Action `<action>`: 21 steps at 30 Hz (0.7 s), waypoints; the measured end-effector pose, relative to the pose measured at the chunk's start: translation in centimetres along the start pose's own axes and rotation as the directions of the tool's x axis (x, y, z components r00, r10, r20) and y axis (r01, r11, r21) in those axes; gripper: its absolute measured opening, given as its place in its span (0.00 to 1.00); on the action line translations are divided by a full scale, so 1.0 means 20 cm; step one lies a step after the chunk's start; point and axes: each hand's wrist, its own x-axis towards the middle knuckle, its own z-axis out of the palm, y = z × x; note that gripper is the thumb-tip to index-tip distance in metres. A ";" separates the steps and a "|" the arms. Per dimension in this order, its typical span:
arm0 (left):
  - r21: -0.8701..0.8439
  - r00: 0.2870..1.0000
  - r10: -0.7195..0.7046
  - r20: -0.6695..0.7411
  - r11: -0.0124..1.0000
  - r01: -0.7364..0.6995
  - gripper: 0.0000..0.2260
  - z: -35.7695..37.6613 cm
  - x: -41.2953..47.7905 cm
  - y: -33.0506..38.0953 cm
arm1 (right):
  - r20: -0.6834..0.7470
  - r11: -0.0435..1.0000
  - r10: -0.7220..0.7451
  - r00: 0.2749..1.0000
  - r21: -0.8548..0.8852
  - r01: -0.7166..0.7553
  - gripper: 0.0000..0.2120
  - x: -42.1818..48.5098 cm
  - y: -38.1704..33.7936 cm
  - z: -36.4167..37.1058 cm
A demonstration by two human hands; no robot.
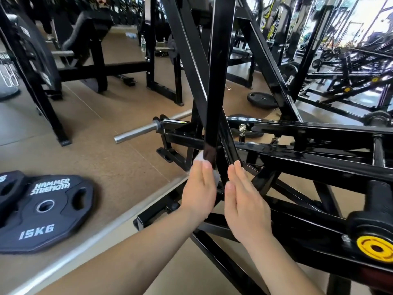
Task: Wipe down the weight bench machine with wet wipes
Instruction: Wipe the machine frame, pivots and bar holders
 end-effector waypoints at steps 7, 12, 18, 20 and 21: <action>-0.036 0.995 0.035 -0.090 0.999 -0.038 0.36 -0.10 0.05 0.10 | 0.045 0.998 0.018 0.999 0.061 -0.021 0.30 0.01 -0.02 -0.04; 0.100 0.992 0.127 -0.006 0.987 -0.126 0.27 -0.08 0.07 0.14 | 0.042 0.998 0.014 0.999 0.068 -0.017 0.28 0.01 -0.02 -0.03; -0.048 0.999 0.030 0.016 0.998 -0.029 0.37 -0.02 0.06 0.04 | 0.032 1.000 0.008 0.999 0.029 -0.009 0.27 0.01 -0.01 -0.02; -0.114 0.999 -0.037 0.036 0.993 0.041 0.25 -0.04 0.07 0.02 | 0.028 1.000 0.001 1.000 0.030 -0.002 0.27 0.01 -0.01 -0.02; -0.119 0.998 -0.033 0.050 0.992 0.039 0.20 -0.05 0.07 0.02 | 0.023 1.000 -0.001 1.000 0.031 0.000 0.27 0.01 -0.01 -0.02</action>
